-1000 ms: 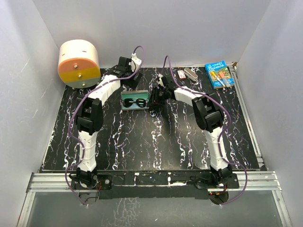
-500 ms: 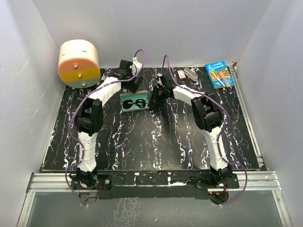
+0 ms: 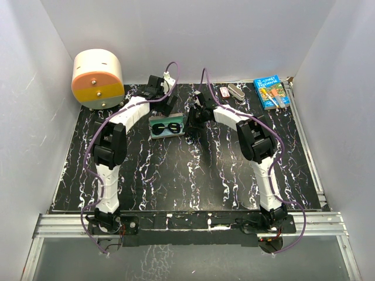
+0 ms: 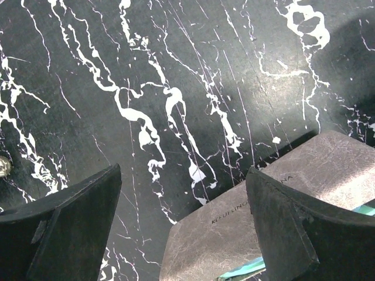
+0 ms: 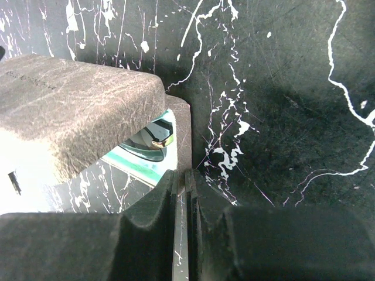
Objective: Organize the sunglasses
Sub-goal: Close the sunglasses case at the center of the board.
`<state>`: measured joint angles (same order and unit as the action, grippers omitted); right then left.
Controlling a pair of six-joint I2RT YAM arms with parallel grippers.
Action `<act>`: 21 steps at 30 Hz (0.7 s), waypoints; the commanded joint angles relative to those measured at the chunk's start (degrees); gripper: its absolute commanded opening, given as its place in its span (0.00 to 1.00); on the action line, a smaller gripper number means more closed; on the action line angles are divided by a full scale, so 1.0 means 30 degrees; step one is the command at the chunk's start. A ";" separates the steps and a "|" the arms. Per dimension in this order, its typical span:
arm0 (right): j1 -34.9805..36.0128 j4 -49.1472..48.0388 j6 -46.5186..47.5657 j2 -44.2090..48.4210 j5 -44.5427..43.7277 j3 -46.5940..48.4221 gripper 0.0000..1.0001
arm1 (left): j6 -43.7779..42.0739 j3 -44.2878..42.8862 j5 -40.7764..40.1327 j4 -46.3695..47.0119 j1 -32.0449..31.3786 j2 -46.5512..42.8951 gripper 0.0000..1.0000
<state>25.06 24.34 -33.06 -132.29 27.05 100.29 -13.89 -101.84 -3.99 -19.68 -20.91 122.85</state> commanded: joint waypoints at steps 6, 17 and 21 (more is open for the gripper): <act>0.0175 -0.0375 -0.0886 -0.0430 -0.1017 0.0167 0.08 | 0.0410 0.2020 0.0788 -0.1093 -0.1016 -0.2090 0.85; 0.0006 -0.0659 -0.1499 -0.0320 -0.0677 -0.0355 0.08 | 0.0702 0.3039 0.0775 -0.1016 -0.1755 -0.2209 0.84; -0.0103 -0.0715 -0.1677 -0.0239 -0.0559 -0.0695 0.08 | 0.0678 0.3586 0.0562 -0.0868 -0.1933 -0.2288 0.83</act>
<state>24.88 23.94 -36.25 -132.27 26.92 99.81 -12.80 -93.84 -4.27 -18.00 -24.53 118.91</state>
